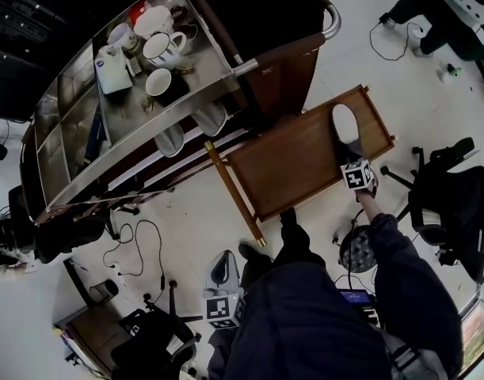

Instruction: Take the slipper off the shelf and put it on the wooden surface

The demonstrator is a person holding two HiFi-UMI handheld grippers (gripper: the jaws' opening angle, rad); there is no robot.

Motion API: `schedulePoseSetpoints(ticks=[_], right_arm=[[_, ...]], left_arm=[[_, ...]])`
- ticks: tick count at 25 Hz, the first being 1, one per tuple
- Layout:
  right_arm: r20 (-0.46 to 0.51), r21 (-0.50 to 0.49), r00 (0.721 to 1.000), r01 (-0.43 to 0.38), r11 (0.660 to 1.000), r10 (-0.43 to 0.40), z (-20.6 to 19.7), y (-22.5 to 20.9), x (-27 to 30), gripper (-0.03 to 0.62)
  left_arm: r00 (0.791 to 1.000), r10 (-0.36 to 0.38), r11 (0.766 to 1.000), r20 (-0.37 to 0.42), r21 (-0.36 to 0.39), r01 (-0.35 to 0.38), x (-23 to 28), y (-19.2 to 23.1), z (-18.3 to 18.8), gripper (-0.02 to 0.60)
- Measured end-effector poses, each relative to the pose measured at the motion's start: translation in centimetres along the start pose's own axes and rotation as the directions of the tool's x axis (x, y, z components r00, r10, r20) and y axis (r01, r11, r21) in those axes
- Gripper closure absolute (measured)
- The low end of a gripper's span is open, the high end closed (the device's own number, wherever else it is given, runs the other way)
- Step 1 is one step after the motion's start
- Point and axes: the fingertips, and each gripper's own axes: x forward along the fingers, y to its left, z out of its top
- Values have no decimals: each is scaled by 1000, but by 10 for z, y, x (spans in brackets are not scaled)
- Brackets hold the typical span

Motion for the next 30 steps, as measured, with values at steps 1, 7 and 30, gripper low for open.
schedulePoseSetpoints(ticks=[1, 7, 30], right_arm=[[29, 12, 999, -27, 1000, 27, 3, 10, -14, 585], [210, -56, 957, -193, 980, 200, 17, 99, -138, 585], [452, -378, 807, -214, 901, 381, 384, 655, -215, 539]], left_arm=[[1000, -11, 1000, 1, -2, 11, 3, -2, 3, 565], [993, -107, 994, 45, -4, 107, 9, 3, -8, 565], [944, 203, 961, 259, -236, -142, -205, 338, -75, 565]])
